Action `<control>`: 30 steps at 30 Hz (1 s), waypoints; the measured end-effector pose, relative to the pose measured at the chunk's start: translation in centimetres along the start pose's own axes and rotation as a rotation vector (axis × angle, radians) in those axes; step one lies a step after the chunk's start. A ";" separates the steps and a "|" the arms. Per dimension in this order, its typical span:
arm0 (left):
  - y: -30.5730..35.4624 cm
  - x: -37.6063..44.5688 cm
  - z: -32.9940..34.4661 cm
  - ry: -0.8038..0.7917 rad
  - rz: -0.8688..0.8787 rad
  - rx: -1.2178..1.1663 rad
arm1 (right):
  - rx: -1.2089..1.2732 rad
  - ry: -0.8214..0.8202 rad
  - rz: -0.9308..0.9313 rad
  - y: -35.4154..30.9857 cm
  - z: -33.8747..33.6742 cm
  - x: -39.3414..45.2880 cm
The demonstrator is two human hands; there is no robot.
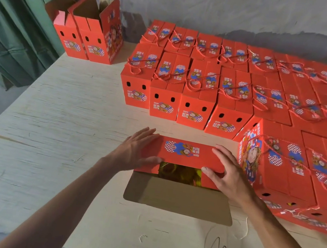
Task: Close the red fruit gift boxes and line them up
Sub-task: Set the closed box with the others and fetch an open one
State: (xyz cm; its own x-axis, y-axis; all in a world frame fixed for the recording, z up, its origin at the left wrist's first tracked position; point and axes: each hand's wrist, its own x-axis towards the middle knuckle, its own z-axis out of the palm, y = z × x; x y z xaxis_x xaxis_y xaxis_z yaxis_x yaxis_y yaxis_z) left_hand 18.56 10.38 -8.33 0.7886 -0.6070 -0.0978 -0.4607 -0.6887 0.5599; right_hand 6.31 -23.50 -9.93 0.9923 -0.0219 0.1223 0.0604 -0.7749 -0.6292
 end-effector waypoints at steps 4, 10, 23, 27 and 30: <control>-0.4 1.0 -0.6 0.002 0.107 0.196 | -0.142 -0.046 -0.036 0.8 -0.6 0.9; -0.3 1.4 -0.1 0.013 0.179 0.313 | -0.265 -0.079 -0.104 1.4 -1.0 2.0; 0.2 1.8 -0.9 -0.054 0.368 0.586 | -0.356 -0.071 -0.248 0.4 -1.2 1.3; -1.3 0.4 -1.3 -0.075 0.455 0.457 | -0.290 -0.117 -0.156 0.4 -0.7 0.9; -2.1 -0.3 -1.0 -0.015 0.487 0.336 | -0.243 -0.105 -0.142 0.4 -0.4 0.5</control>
State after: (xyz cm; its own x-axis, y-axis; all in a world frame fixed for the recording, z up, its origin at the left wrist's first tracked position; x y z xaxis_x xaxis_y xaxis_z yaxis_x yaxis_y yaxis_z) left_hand 19.71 12.43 -8.71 0.4489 -0.8888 0.0923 -0.8741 -0.4153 0.2518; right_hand 6.83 -24.09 -9.79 0.9823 0.1532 0.1074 0.1841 -0.8945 -0.4074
